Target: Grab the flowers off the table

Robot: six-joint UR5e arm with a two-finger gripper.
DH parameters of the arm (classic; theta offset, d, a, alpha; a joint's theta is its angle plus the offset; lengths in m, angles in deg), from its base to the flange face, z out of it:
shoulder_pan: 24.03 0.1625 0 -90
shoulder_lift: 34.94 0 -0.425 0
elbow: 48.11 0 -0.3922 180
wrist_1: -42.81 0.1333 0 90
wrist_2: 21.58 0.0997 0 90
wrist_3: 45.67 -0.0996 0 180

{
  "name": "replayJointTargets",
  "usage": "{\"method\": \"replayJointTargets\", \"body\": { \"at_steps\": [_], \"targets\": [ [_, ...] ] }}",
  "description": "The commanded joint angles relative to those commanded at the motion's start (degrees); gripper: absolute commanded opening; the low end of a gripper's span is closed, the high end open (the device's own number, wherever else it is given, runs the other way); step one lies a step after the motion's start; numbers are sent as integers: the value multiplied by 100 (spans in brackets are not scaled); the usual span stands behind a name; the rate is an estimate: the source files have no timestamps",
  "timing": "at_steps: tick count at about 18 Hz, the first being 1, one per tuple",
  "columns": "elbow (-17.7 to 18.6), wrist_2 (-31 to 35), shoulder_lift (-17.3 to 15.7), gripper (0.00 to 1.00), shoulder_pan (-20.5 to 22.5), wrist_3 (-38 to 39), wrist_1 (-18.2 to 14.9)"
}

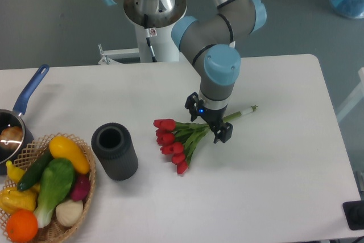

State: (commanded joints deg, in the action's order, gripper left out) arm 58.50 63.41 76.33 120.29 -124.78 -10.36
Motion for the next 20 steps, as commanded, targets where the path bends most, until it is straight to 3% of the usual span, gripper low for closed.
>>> {"method": "replayJointTargets", "body": {
  "at_steps": [6,8,14,15,16,20],
  "targets": [
    [17,18,132,99,-62,26,-9],
    [0,0,132,82,-71,35,-9],
    [-9,18,132,13,-79,-17,0],
    [-17,9,115,5,-71,-35,-9],
    [-18,9,115,0,-62,-96,-9],
    [-53,35,-25,0,0,-132,-17]
  ]
}}
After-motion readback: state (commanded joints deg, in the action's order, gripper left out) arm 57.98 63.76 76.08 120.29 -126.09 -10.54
